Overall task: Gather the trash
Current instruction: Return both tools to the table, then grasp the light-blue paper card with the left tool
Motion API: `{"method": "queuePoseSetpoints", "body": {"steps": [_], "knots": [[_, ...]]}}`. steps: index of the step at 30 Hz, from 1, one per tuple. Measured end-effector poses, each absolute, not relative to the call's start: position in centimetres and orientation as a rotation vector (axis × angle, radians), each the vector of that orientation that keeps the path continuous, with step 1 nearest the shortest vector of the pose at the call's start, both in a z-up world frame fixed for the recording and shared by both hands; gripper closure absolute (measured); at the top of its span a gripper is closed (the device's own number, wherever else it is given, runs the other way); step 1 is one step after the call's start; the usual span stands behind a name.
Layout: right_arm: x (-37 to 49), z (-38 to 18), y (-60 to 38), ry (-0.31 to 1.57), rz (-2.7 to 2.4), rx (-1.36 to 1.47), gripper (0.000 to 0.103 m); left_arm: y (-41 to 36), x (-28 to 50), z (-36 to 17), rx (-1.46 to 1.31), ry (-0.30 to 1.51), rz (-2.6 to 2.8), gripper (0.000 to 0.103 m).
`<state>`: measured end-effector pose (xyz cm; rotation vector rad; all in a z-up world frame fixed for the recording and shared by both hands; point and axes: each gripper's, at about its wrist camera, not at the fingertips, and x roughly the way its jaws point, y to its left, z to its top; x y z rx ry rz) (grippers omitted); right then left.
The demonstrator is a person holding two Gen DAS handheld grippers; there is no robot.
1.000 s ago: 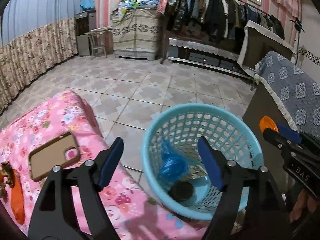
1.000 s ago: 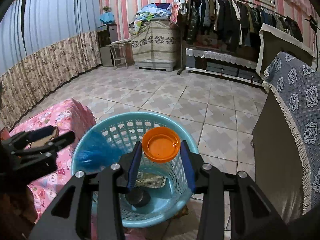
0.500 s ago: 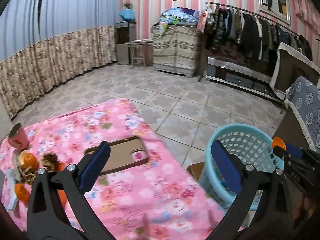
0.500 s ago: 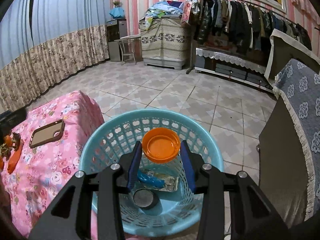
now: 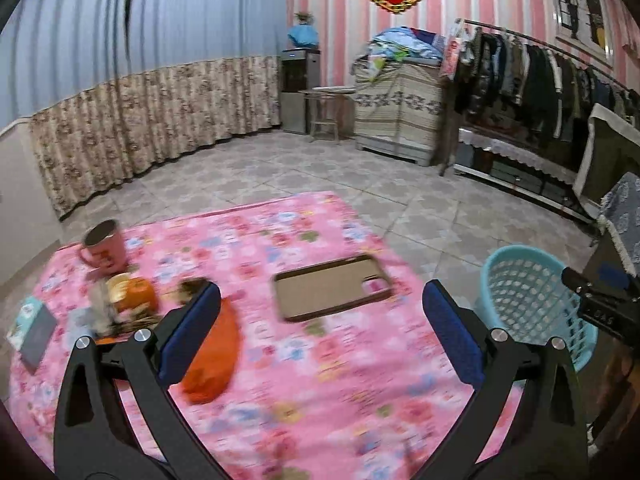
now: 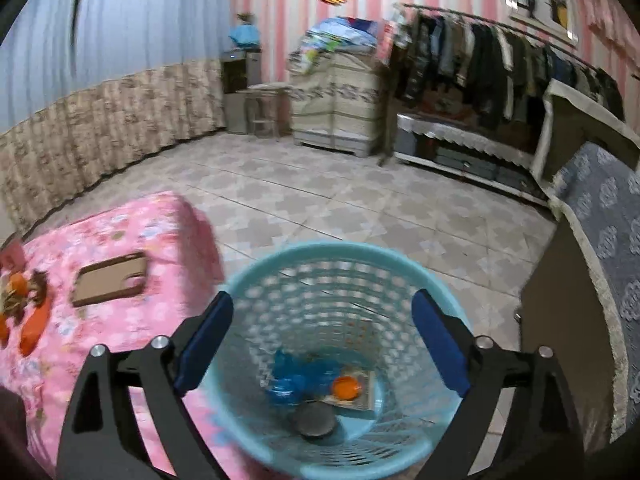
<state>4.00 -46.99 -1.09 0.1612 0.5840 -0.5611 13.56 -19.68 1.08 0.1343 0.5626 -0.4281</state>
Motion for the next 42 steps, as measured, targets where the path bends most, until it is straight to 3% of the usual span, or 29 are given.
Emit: {"method": "queuePoseSetpoints", "body": {"steps": [23,42], "knots": [[15.4,0.5,-25.6,0.581,-0.096,0.024,0.012,5.1,22.4,-2.5,-0.003,0.724,-0.026,0.006],[20.8,-3.9,-24.8,0.677,-0.072,0.035,0.012,5.8,30.5,-10.0,0.017,0.926,-0.031,0.009]]}}
